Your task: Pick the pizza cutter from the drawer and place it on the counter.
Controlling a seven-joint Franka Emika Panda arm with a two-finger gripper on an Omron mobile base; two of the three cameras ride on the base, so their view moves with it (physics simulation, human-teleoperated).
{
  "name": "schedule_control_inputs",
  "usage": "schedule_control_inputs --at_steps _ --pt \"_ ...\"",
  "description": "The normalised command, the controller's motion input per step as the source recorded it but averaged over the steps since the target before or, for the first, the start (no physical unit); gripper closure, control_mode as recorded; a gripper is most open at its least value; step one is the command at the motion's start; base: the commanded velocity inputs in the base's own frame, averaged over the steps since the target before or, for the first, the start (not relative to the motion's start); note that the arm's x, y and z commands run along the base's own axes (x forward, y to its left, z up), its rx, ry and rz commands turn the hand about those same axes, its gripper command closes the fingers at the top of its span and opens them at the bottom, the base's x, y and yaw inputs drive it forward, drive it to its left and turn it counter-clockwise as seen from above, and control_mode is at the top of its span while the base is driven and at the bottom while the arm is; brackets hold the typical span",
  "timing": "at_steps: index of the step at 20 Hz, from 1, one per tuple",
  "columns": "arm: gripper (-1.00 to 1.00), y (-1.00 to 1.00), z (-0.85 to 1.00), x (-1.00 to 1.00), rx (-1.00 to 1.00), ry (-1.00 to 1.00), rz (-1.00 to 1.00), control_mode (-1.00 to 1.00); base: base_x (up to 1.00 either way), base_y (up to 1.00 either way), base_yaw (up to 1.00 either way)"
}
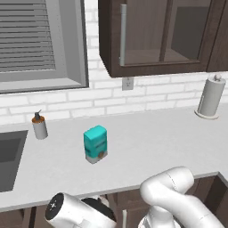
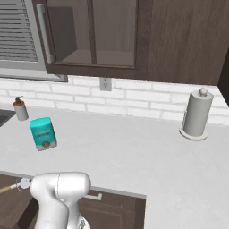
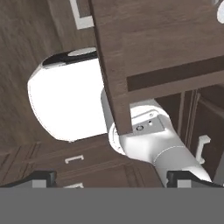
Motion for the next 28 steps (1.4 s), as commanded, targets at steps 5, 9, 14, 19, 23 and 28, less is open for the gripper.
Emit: schedule_control_inputs --at_steps 5,9,14,19,23,28 --pt "-1.0 0.23 -0.46 0.04 -0.22 0.09 0.0 -1.0 0.0 0.0 0.0" --pt "-1.0 0.19 -0.46 0.17 -0.19 0.14 0.0 -1.0 0.0 0.0 0.0" --pt "-1.0 0.28 -0.46 0.15 -0.19 0.13 0.0 -1.0 0.0 0.0 0.0" --pt "-1.0 0.26 -0.41 0.18 -0.17 0.13 0.01 -1.0 0.0 0.0 0.0" --pt "-1.0 0.21 -0.34 0.34 -0.1 0.1 0.02 -1.0 0.0 0.0 0.0" --pt "-1.0 0.03 -0.41 0.19 -0.1 0.15 0.07 -1.0 0.0 0.0 0.0"
